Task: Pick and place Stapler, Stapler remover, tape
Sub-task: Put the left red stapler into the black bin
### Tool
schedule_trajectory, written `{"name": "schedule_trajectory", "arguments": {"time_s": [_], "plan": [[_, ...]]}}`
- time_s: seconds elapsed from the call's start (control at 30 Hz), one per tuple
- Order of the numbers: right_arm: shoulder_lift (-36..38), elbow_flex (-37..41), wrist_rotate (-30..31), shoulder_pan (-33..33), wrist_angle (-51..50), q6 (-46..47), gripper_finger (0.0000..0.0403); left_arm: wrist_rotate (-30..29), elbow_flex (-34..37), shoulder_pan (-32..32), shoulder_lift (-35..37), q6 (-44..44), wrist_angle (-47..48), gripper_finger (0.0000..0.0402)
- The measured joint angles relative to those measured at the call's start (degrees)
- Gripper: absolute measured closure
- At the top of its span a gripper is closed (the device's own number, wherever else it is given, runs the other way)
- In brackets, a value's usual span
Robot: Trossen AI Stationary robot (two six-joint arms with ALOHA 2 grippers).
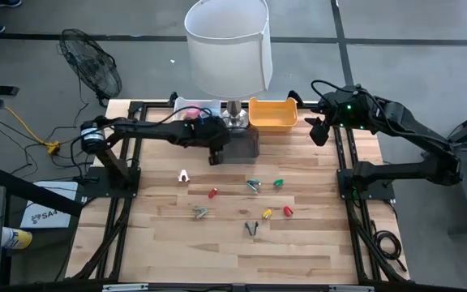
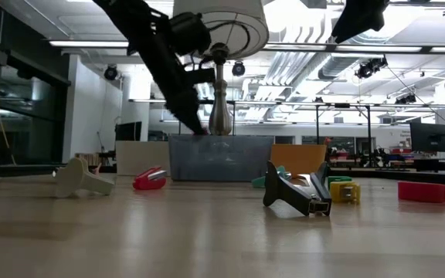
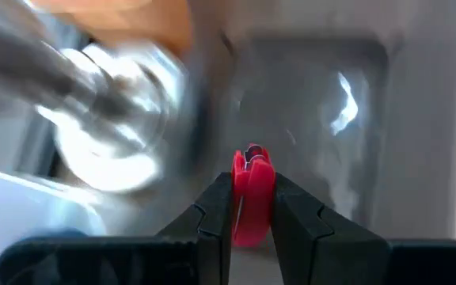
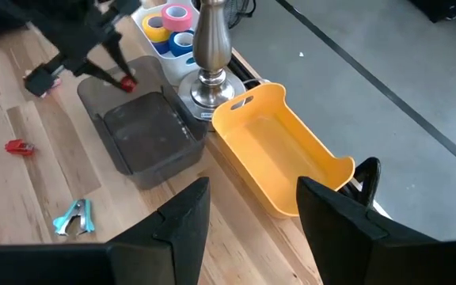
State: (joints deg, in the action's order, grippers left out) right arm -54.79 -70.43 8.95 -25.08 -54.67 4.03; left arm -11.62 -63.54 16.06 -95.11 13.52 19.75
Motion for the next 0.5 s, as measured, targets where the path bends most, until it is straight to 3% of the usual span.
{"name": "schedule_trajectory", "arguments": {"time_s": [0.33, 0.5], "plan": [[-0.21, 0.02, 0.1, -0.02, 0.29, 1.59, 0.0221, 2.23, -0.01, 0.08, -3.94, -3.18, -0.83, 0.0341], [-0.7, 0.02, -0.11, 0.0, 0.56, 2.41, 0.0221, 1.35, -0.01, 0.08, -4.22, -5.2, -0.99, 0.0316]]}}
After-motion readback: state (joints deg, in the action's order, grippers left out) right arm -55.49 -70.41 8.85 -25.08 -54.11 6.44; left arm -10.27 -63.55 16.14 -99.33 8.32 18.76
